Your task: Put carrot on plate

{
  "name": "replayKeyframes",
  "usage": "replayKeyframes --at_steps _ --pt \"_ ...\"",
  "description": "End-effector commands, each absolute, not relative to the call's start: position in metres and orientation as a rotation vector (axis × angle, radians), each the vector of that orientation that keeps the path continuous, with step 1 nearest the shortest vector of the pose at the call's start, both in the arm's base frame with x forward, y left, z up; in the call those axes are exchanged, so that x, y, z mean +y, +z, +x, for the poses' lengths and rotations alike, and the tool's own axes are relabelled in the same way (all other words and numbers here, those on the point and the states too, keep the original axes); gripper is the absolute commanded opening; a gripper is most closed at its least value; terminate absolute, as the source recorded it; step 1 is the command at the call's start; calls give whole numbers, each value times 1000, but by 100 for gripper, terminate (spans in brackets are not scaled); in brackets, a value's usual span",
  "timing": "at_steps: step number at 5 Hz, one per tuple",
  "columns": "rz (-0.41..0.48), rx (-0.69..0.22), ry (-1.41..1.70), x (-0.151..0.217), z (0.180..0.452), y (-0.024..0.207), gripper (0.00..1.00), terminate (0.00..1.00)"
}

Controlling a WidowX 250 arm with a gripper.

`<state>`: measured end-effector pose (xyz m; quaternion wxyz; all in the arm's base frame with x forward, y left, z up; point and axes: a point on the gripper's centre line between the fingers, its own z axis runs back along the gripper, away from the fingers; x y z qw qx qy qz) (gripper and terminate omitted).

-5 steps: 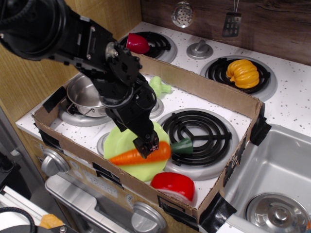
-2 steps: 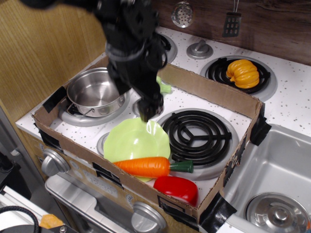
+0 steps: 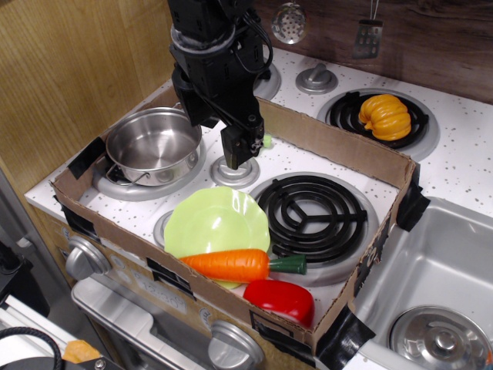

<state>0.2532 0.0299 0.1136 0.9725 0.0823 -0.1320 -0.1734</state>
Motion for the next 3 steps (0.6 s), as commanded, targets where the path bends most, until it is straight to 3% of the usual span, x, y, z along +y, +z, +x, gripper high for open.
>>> replayKeyframes --at_steps 1,2,3 --pt "177 -308 -348 30 261 128 100 0" --pt "177 -308 -348 30 261 128 100 0" --pt "177 -308 -348 30 261 128 100 100"
